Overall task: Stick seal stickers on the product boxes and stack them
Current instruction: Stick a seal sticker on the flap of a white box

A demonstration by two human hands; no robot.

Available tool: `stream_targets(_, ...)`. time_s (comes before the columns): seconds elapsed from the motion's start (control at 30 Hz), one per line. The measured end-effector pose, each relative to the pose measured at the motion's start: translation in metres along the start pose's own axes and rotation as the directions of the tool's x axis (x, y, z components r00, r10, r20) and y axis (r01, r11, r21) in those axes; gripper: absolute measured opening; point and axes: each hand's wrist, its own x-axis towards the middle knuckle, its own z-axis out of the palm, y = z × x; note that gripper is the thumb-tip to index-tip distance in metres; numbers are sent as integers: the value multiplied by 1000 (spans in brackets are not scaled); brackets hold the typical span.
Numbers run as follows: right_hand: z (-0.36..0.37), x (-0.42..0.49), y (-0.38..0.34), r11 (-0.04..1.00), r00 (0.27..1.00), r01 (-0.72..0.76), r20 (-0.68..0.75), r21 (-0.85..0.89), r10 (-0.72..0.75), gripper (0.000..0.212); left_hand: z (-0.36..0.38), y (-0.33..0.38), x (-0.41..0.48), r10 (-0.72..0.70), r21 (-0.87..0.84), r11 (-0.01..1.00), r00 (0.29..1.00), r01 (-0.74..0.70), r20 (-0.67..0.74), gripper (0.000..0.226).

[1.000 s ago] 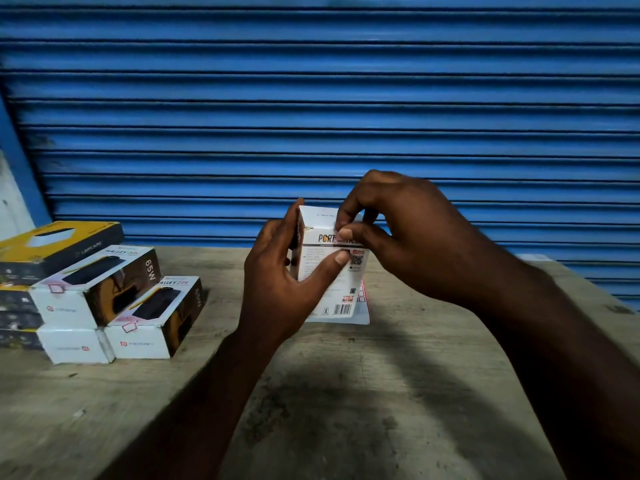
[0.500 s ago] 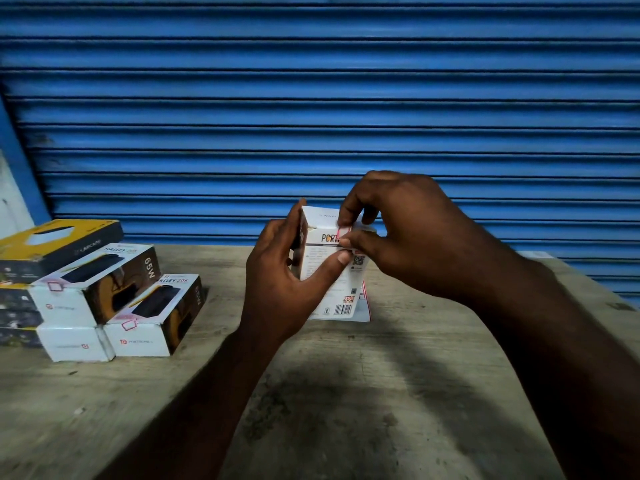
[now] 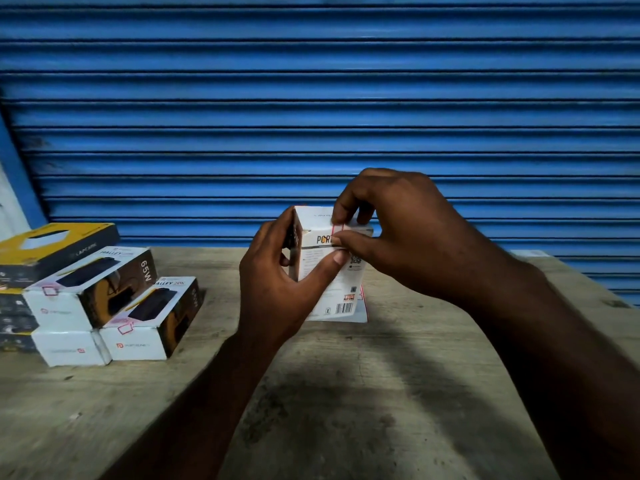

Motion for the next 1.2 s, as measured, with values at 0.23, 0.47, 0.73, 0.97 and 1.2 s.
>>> stream_targets(0.23, 2, 0, 0, 994, 999, -46, -13, 102, 47, 21, -2, -3, 3, 5, 6, 1000, 1000, -5, -8, 63)
stream_targets(0.47, 0, -4, 10, 954, 997, -80, 22, 289, 77, 36, 5, -2, -2, 11, -32, 999, 1000, -10, 17, 57)
stream_targets(0.73, -3, -5, 30, 739, 984, -175, 140, 651, 110, 39, 5, 1, -1, 25, -44, 999, 1000, -26, -17, 54)
stream_targets(0.97, 14, -4, 36, 752, 983, -179, 93, 635, 156, 41, 7, -4, -5, 22, -59, 998, 1000, -22, 5, 58)
stream_targets(1.2, 25, -5, 41, 485, 948, -313, 242, 816, 205, 49, 5, -2, -4, 26, -35, 999, 1000, -26, 15, 63)
